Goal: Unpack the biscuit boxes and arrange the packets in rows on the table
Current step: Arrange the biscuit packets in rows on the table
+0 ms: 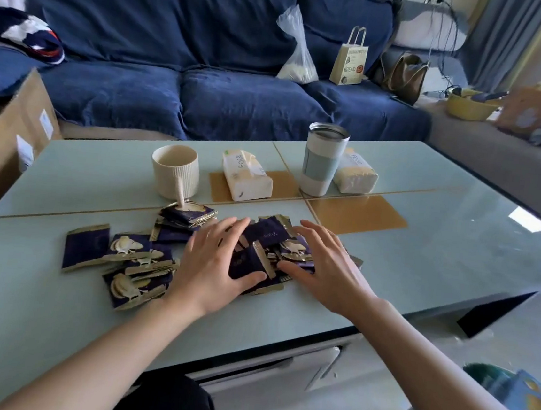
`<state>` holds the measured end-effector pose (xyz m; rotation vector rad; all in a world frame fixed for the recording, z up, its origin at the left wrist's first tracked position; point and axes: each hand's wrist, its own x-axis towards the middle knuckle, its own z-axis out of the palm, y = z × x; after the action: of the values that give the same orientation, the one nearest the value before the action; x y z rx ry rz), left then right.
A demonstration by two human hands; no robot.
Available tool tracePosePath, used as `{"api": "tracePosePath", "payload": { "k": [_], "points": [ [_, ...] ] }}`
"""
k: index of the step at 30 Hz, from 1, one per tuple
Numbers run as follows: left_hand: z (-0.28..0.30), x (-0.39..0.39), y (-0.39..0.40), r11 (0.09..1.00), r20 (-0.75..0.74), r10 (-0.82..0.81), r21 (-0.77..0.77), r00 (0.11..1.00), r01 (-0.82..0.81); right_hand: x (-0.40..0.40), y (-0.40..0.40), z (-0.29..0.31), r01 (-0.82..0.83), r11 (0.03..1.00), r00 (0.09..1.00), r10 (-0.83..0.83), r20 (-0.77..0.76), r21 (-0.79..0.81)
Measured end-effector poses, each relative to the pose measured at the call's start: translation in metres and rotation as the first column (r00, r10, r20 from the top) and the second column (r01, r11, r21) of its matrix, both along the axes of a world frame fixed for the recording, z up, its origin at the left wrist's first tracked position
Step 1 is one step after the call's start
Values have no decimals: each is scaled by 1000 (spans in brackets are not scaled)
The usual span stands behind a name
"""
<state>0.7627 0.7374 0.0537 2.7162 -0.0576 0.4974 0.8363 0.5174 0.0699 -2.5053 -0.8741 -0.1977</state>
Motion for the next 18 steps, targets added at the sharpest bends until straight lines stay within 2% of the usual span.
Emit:
{"api": "tracePosePath", "payload": {
  "k": [3,5,9,14,16,18],
  "points": [
    [-5,0,4,998,-200,59,-4,978,-61,-1,10,-1,-22,994,999,18,-36,-103],
    [-8,-1,3,998,-253,63,18,965,-60,0,16,-3,-37,984,998,27,-64,-172],
    [-11,-7,1,992,-202,105,87,974,-89,4,18,-5,-20,980,1000,18,-13,-198],
    [-11,-10,-3,976,-264,201,132,943,-172,7,15,-3,79,976,996,-86,-25,-203],
    [-8,-10,-5,981,-206,179,118,962,-157,7,16,-4,104,969,995,-104,10,-224],
    [-7,-8,-8,991,-129,62,127,990,-46,6,18,-3,126,966,992,-121,36,-224]
  ]
}}
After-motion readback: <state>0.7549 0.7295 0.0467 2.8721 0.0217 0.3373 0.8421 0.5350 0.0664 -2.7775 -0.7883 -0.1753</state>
